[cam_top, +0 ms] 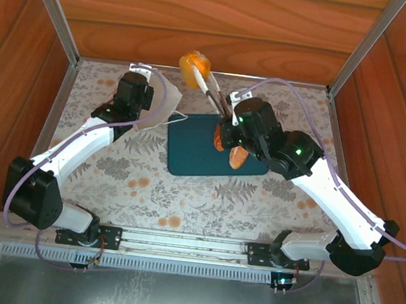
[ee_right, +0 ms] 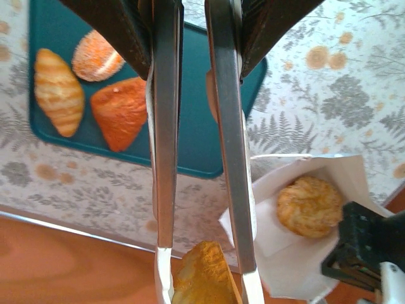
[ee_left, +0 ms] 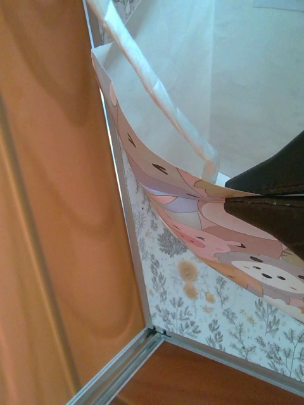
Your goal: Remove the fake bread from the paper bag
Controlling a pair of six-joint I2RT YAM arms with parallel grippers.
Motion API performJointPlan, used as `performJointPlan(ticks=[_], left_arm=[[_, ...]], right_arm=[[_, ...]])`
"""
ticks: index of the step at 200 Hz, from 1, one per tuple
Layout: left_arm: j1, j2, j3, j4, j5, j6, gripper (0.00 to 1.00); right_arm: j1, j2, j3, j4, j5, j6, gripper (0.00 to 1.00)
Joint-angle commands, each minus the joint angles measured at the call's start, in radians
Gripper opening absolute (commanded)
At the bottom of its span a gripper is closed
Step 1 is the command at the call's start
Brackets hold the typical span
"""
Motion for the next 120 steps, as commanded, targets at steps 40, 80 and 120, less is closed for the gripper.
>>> performJointPlan(ticks=[40,80,120], left_arm=[[0.029,-0.067,0.002,-0.038,-0.042,0.036,0.0],[0.035,-0.093,0.001,-0.046,-0.056,0.048,0.0],[0.059,-0.124,-0.01,-0.05,-0.071,0.055,0.0]], right_arm=[[-0.003,0.036,-0.03,-0.119,0.195,-0.023,0.0],[0.001,0.094,-0.096,-0.079,0.201,-0.03,0.0],[0.013,0.149,-0.14,-0.044,0.169,-0.028,0.0]])
